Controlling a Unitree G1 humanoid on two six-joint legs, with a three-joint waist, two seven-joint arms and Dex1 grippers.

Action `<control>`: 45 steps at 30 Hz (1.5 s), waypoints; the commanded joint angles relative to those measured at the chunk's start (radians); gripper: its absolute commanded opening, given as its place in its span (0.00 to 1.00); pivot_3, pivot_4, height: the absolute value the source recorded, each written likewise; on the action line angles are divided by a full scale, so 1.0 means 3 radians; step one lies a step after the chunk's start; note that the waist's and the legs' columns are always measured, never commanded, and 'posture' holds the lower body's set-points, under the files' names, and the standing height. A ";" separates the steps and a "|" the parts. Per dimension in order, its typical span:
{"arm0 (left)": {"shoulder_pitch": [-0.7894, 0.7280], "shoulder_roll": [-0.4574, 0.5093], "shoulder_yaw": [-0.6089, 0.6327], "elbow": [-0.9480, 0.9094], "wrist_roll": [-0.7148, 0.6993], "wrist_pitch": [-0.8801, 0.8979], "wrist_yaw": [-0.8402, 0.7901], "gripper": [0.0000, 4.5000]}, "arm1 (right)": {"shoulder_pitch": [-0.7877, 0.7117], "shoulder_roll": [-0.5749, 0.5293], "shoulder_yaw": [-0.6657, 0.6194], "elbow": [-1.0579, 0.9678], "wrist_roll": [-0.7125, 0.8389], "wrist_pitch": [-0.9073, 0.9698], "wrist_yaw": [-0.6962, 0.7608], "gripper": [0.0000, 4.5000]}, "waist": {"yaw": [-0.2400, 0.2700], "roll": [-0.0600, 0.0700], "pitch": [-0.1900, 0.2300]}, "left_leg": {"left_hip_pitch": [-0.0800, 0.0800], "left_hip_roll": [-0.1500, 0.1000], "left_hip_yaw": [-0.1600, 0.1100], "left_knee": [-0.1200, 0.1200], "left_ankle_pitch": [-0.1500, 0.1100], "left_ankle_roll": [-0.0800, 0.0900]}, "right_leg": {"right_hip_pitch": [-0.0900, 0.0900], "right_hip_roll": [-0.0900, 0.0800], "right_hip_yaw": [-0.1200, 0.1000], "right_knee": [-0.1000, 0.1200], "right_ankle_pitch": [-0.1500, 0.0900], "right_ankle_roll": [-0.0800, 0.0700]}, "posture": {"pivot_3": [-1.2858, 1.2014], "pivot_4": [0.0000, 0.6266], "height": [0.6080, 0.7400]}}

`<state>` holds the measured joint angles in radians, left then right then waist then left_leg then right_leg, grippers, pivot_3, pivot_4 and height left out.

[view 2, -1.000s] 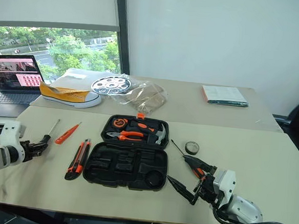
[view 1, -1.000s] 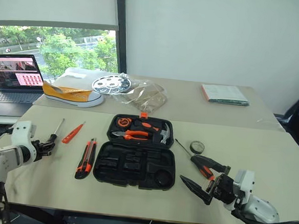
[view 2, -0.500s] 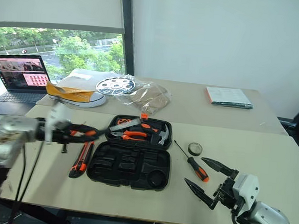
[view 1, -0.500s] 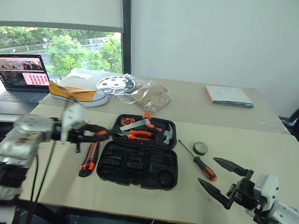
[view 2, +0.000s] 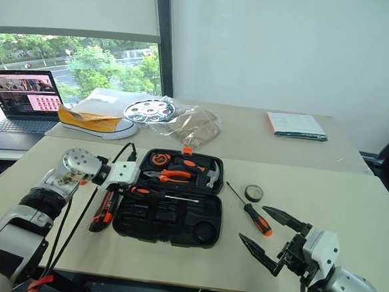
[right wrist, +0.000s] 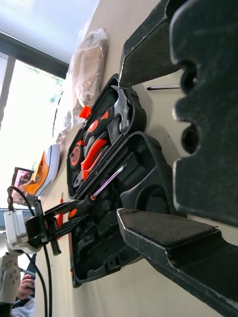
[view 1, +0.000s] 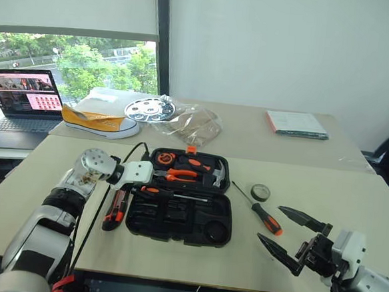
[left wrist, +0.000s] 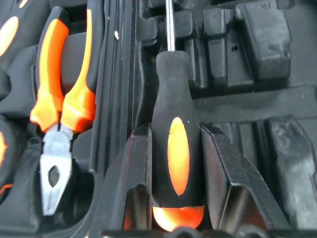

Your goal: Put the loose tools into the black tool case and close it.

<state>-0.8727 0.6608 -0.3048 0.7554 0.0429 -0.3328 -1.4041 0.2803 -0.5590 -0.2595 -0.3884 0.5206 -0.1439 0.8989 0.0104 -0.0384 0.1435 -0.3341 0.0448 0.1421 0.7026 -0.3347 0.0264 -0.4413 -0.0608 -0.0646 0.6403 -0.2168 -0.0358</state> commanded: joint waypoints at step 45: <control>0.0421 -0.0510 0.0209 -0.0552 -0.0147 0.0897 0.0491 0.04 | 0.0038 0.0026 0.0127 -0.0174 -0.0026 0.0063 -0.0148 1.00 | 0.0009 0.0002 -0.0001 | -0.0007 -0.0002 -0.0006 0.0034 -0.0011 0.0019 | 0.0008 -0.0002 0.0004 0.0004 0.0003 0.0012 | 0.52 0.24 1.00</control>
<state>-0.7594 0.5099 -0.2094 0.5985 -0.0357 -0.0837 -1.2581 0.2902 -0.5549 -0.2097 -0.4037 0.5120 -0.1226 0.8628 0.0132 -0.0377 0.1434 -0.3361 0.0443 0.1403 0.7128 -0.3381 0.0322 -0.4385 -0.0616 -0.0634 0.6416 -0.2159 -0.0322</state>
